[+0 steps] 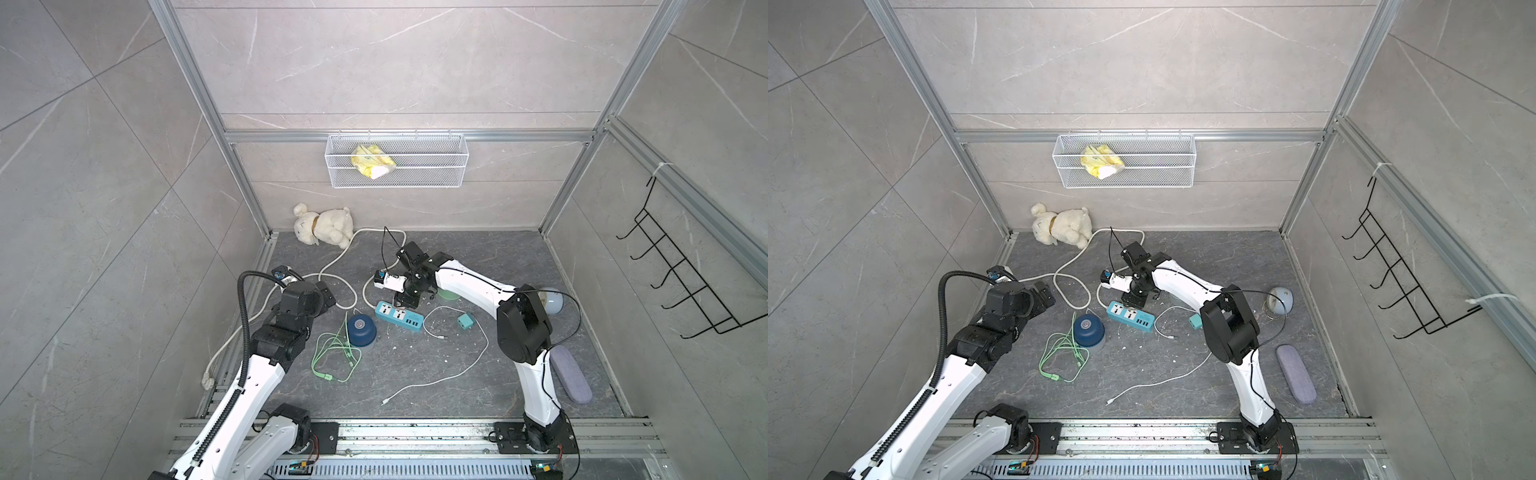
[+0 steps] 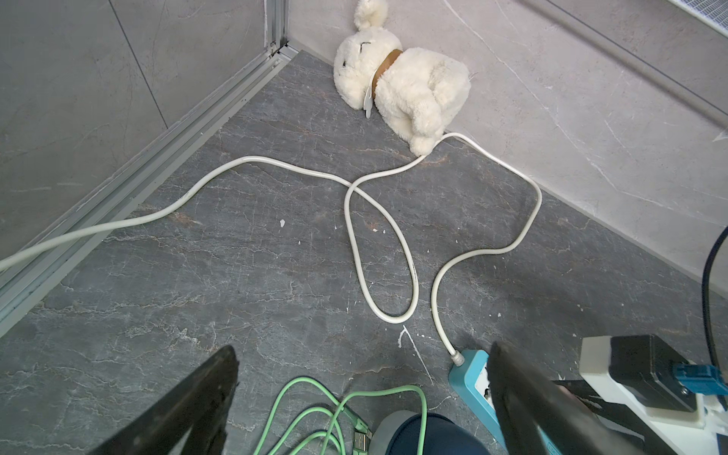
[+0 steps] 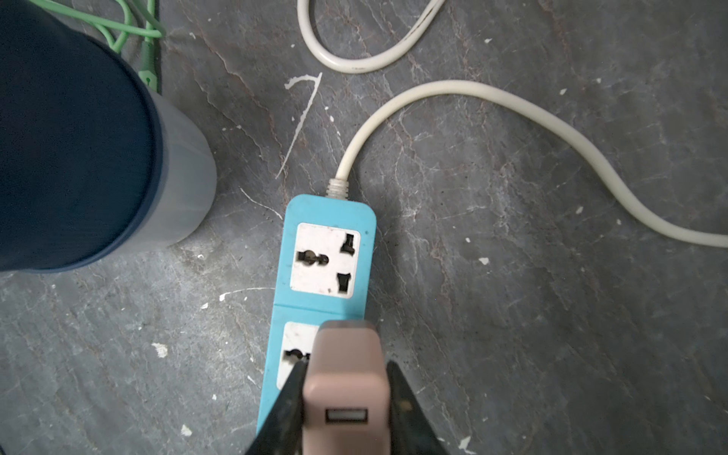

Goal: Charge the cordless meat grinders
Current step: Insert the plug into the socket.

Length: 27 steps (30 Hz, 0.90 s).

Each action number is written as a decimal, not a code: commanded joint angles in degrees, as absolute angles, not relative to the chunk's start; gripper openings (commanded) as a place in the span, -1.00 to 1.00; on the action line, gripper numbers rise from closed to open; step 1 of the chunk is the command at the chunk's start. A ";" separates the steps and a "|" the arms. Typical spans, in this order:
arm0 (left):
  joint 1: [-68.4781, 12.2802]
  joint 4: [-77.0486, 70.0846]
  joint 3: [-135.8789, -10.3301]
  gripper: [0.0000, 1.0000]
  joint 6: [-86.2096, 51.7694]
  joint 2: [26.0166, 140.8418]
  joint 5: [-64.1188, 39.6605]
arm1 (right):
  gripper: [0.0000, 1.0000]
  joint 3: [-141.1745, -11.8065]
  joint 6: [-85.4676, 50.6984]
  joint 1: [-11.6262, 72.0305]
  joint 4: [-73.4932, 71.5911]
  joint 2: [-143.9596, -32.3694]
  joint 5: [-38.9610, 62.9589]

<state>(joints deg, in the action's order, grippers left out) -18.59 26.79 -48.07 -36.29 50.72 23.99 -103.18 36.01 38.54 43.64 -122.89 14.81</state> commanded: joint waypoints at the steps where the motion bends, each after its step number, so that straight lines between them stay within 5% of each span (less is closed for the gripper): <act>1: -18.37 25.14 -47.99 1.00 -37.18 50.93 25.43 | -1.00 -100.99 35.49 38.53 46.72 -122.63 15.05; 27: -18.37 25.05 -47.44 1.00 -38.93 50.58 25.11 | -1.00 -94.78 33.95 38.14 43.06 -120.24 13.83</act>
